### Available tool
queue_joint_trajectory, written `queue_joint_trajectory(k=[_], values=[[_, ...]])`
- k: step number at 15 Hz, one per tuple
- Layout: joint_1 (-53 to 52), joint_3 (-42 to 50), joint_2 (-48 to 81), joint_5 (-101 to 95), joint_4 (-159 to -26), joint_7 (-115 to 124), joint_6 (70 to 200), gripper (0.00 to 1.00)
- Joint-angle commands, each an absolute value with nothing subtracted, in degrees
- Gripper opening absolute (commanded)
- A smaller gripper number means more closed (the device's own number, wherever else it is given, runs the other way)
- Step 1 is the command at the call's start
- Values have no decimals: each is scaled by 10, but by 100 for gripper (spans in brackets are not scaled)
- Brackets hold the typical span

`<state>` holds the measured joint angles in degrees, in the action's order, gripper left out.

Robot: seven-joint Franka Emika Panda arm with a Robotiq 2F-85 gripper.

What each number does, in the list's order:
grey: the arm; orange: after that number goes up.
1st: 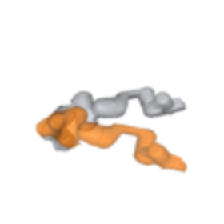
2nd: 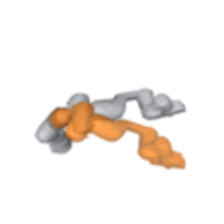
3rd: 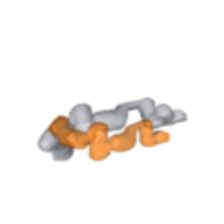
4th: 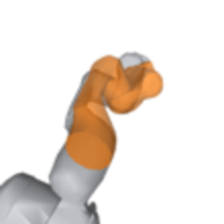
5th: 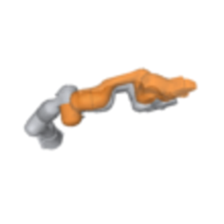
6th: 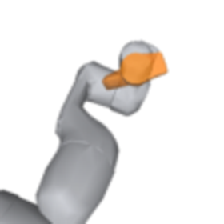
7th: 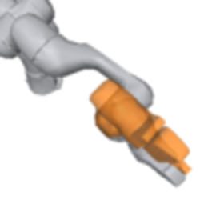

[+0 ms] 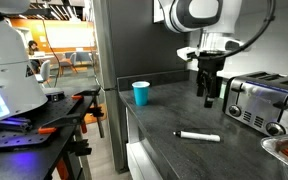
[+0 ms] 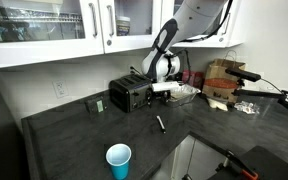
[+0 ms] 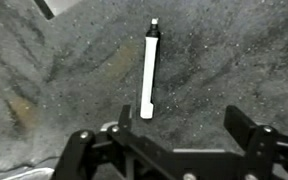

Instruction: Place the marker in the cup

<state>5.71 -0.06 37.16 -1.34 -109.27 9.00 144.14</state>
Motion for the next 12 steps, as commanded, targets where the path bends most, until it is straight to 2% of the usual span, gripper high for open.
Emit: queue_joint_trajectory(k=[1,4,12], values=[[79,-6,433,34,-1010,39,1405,96],[101,-16,478,62,-961,3,1393,97],[97,-12,564,70,-883,-5,1362,88]])
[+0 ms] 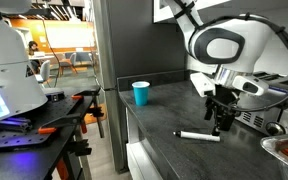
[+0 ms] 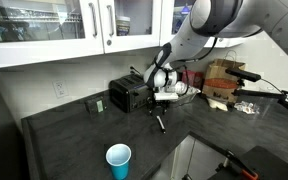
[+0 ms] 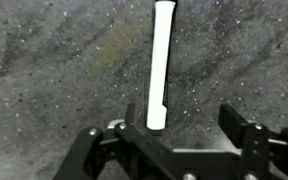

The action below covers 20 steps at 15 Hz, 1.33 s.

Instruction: Place the marker in the cup

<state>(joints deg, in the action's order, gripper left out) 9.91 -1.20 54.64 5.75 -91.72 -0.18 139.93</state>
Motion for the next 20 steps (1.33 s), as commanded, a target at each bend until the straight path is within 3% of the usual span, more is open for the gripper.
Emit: queue_joint_trajectory(k=[1,6,8,12,13,14,15,16,19,20], values=[[98,-13,570,71,-877,-4,1360,89],[89,-1,580,65,-852,12,1320,84],[86,3,582,62,-844,15,1303,60],[84,7,585,64,-832,21,1277,30],[79,14,586,59,-830,27,1275,27],[75,20,586,52,-829,27,1276,65],[87,7,582,62,-844,5,1300,61],[86,8,582,61,-844,5,1300,37],[86,8,584,62,-844,4,1300,58],[86,8,584,62,-844,4,1300,86]])
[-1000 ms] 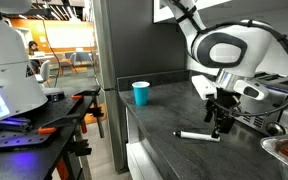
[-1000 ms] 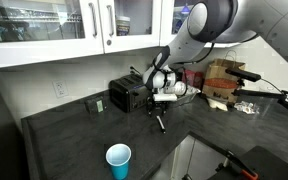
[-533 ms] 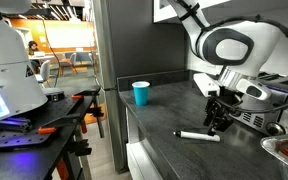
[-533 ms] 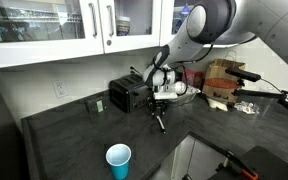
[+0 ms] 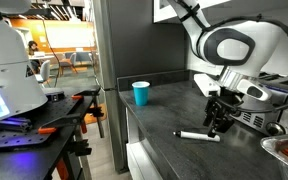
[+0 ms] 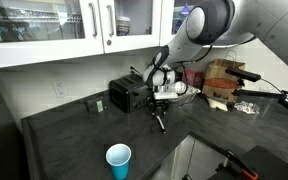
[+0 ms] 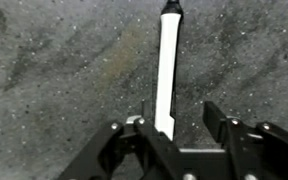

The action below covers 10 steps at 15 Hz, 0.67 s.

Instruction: Place the marker in the cup

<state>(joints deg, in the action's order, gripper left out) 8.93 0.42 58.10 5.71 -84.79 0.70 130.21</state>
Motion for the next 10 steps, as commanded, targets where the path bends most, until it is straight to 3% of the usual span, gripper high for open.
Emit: queue_joint_trajectory(k=[1,4,10], values=[[88,9,582,63,-849,4,1312,86],[98,7,593,67,-839,-6,1338,99],[99,-1,613,70,-826,-2,1362,100]])
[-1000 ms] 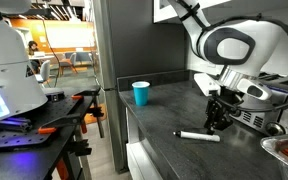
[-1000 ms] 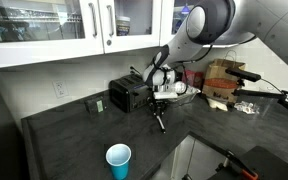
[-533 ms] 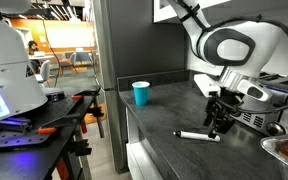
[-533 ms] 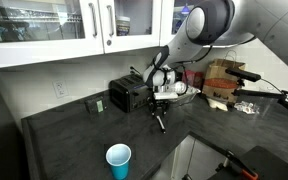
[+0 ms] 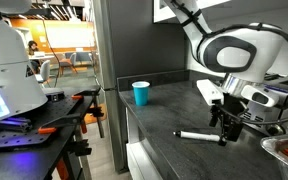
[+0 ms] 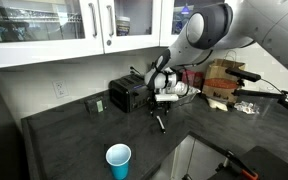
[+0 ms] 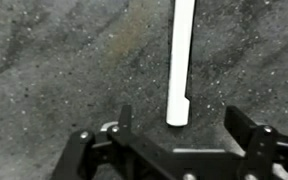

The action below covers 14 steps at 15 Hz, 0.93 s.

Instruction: Place the marker in the cup

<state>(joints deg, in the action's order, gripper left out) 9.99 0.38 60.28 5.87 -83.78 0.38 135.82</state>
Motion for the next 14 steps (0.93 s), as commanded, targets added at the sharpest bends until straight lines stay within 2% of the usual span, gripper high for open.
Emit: queue_joint_trajectory(k=[1,2,9,13,14], values=[[98,-2,615,70,-826,-1,1361,99],[97,-2,614,70,-828,2,1358,84],[98,-2,623,66,-823,-5,1362,30],[106,-5,630,67,-816,-18,1364,2],[108,-11,623,65,-825,-34,1378,5]])
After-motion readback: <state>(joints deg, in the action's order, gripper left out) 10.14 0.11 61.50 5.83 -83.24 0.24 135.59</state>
